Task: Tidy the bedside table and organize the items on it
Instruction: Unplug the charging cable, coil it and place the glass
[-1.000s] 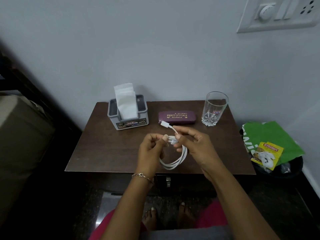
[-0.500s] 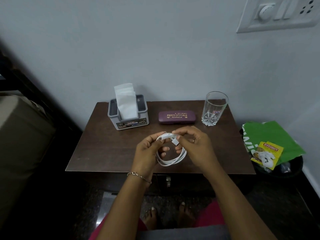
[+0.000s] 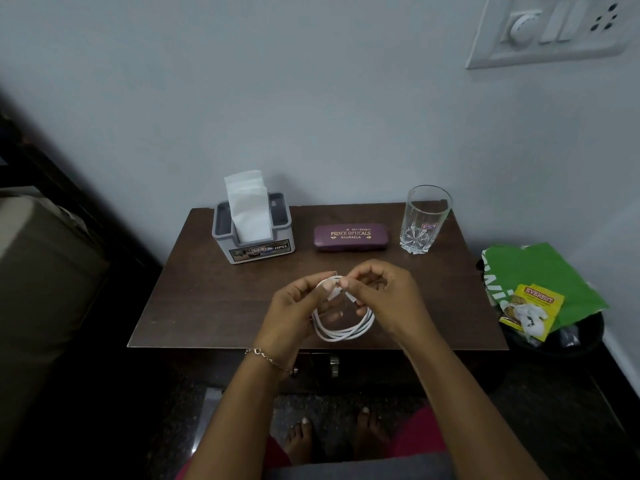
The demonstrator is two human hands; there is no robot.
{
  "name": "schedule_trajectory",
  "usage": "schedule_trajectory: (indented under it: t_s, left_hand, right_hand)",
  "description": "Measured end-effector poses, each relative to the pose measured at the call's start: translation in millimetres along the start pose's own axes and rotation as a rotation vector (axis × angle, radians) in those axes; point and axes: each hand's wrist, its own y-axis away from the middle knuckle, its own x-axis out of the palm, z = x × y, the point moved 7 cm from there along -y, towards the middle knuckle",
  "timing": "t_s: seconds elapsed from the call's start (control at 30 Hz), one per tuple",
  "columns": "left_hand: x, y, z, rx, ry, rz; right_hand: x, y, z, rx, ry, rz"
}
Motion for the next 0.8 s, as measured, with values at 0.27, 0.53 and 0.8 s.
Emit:
schedule_trajectory:
  t_s: [0.27,0.53,0.8]
  left_hand:
    - [-13.4,-10.0,3.8,0.173,-0.365,-0.154]
    - [-12.3,-7.6,-2.8,0.249,-0.473,-0.247]
    - [-12.1,-8.7,8.5,-0.038,0.133,-0.185]
  right_hand:
    - [0.5,0.1,-12.3,0.058,0.150,-0.085]
    - [6.4,-3.0,-22.5,0.002,0.189,-0.090]
    - [3.5,-1.2,-32.6,0.210,-0.303,-0.008]
